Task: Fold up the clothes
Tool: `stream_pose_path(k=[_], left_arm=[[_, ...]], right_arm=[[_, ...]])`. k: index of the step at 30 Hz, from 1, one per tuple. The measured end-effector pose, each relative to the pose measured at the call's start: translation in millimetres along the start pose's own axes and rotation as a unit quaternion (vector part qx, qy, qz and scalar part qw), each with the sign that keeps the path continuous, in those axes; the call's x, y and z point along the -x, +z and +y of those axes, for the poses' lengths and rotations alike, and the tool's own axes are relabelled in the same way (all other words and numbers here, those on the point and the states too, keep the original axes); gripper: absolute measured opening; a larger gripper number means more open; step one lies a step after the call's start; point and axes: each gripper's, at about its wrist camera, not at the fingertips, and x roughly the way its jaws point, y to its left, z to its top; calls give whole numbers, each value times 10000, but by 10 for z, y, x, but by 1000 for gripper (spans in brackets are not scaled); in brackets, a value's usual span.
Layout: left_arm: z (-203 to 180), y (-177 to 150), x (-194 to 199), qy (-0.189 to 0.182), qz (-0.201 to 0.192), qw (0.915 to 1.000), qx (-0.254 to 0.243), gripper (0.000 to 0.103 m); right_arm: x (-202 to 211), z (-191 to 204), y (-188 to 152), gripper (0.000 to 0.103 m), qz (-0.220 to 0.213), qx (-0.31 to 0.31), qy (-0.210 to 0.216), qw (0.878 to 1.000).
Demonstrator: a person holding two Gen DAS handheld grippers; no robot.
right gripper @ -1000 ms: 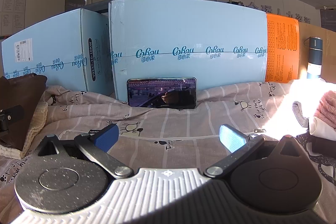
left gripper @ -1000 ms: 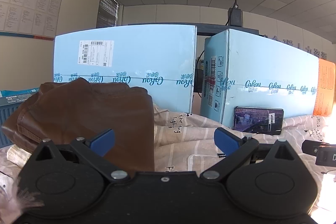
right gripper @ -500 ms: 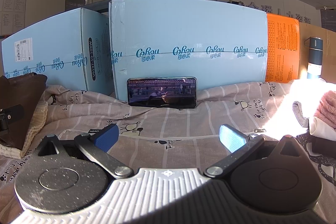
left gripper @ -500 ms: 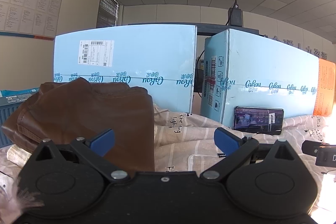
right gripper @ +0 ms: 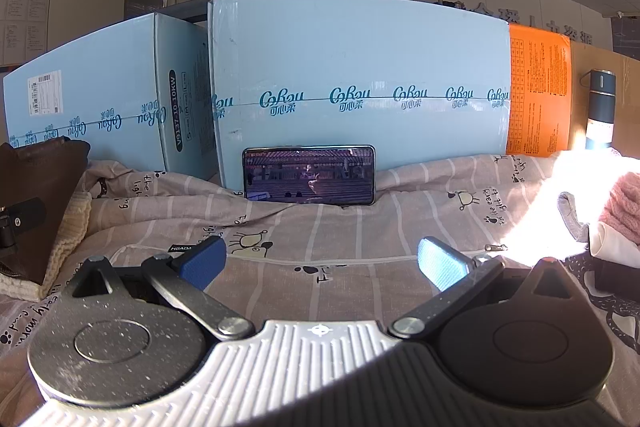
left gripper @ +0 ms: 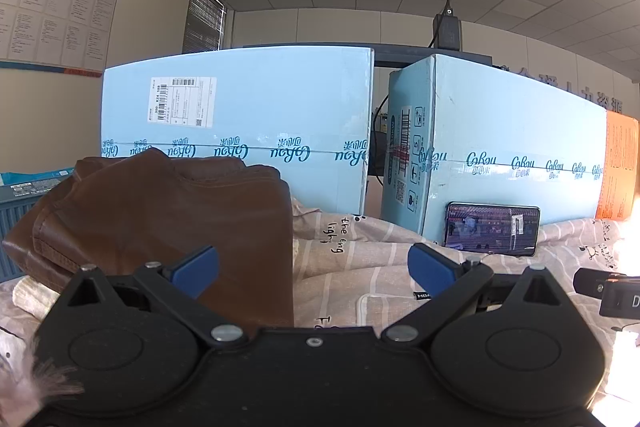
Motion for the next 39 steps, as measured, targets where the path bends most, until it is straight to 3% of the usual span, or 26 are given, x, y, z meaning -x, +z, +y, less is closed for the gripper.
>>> stream_pose_path(k=[31,39], left_arm=[[10,-12,-14,-35,51,10000,-5,103],[32,-8,-6,-199,51,9997,133,103]], right_arm=[[-19,-6,-2,103,118,-18,43,9999],[-30,-18,0,103,134,-91,142,9998]])
